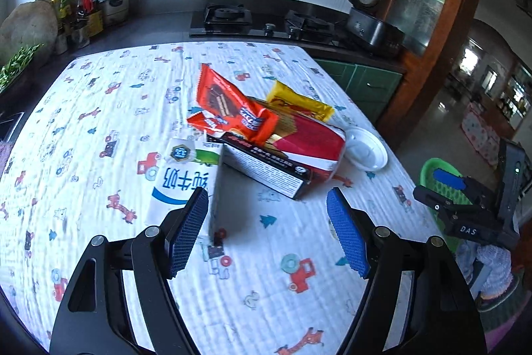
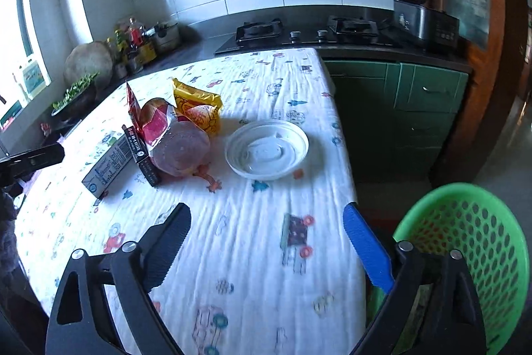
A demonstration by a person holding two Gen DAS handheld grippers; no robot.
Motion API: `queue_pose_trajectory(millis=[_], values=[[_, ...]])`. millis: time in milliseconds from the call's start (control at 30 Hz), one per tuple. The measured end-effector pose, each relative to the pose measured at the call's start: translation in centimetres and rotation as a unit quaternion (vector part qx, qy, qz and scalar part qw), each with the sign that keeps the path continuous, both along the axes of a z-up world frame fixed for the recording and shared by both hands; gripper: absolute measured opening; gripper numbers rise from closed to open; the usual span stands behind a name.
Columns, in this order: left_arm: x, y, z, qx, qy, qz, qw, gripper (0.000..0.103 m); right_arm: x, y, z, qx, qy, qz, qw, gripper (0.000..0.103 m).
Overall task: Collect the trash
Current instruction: 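Move both tools back to the table toward the milk carton and white lid, then grasp the white plastic lid with the right gripper while the left grasps the milk carton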
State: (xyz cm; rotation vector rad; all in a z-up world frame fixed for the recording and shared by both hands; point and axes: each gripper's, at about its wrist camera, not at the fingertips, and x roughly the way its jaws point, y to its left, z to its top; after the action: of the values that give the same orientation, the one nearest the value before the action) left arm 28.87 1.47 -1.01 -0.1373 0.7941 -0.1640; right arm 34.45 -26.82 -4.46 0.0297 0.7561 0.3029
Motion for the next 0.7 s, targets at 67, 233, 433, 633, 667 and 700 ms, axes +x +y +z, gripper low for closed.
queue_pose_trajectory(millis=[67, 233, 433, 633, 667, 700], values=[[0.3, 1.0, -0.1, 0.005, 0.003, 0.008, 1.0000, 0.076, 1.2, 0.8, -0.3, -0.008, 0.006, 0.014, 1.000, 0.092], [1.1, 2.5, -0.6, 0.020, 0.010, 0.015, 0.9996, 0.080, 4.1, 2.4, -1.3, -0.038, 0.020, 0.033, 0.999, 0.093], [2.0, 3.7, -1.2, 0.031, 0.018, 0.015, 0.9992, 0.082, 7.3, 2.8, -2.9, -0.045, 0.046, 0.042, 0.997, 0.094], [3.3, 3.9, -2.1, 0.042, 0.037, 0.005, 0.9985, 0.086, 9.8, 2.9, -4.0, -0.049, 0.064, 0.045, 0.996, 0.095], [3.6, 3.9, -2.3, 0.043, 0.041, 0.004, 0.9983, 0.088, 10.2, 2.9, -4.2, -0.047, 0.069, 0.047, 0.995, 0.095], [3.7, 3.8, -2.4, 0.045, 0.042, 0.003, 0.9981, 0.089, 10.5, 2.9, -4.4, -0.047, 0.070, 0.047, 0.995, 0.095]])
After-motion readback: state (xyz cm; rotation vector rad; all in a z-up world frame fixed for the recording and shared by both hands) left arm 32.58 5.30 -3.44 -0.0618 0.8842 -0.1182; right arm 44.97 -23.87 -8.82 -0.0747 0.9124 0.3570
